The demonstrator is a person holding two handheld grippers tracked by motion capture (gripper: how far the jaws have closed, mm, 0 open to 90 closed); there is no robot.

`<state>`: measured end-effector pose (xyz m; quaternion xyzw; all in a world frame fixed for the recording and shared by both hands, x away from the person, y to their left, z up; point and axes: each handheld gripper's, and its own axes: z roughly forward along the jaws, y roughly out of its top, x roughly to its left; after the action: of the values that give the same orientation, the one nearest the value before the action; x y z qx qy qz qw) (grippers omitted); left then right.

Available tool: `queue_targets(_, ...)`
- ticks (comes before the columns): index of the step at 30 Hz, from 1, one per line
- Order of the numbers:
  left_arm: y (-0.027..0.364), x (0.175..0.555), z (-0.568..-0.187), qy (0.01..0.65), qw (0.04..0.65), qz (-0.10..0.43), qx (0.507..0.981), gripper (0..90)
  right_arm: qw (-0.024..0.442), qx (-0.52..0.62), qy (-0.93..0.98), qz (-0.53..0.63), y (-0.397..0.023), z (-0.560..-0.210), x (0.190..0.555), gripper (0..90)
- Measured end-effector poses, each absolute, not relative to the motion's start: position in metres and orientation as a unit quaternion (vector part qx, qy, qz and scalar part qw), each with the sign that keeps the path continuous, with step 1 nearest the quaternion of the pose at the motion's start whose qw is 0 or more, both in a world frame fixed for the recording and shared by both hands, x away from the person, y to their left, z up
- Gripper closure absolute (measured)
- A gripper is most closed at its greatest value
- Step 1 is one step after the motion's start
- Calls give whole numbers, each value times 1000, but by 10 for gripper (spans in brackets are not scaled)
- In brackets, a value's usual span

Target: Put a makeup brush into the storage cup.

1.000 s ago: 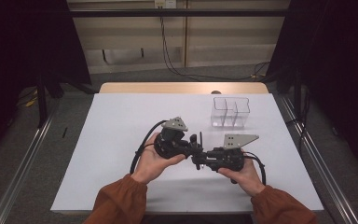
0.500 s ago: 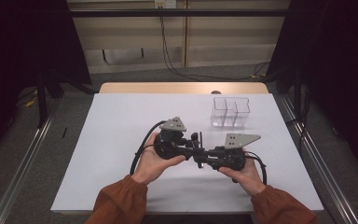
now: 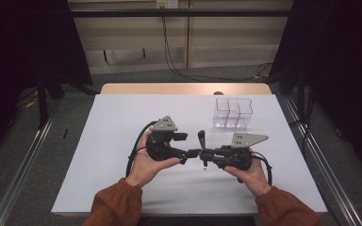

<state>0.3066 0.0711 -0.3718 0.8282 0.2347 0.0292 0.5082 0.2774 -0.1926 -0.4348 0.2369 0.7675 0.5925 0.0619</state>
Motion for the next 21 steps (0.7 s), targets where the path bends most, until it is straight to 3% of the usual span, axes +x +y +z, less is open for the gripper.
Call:
queue_targets(4, 77, 308, -375, 257, 513, 52, 818, 110, 64, 240, 769, 589, -194, -435, 279, 801)
queue_targets(10, 90, 305, -378, 255, 521, 72, 811, 38, 73, 246, 768, 587, -197, -434, 280, 802)
queue_targets(21, 115, 298, -395, 256, 521, 101, 808, 35, 89, 256, 762, 589, -208, -430, 281, 801)
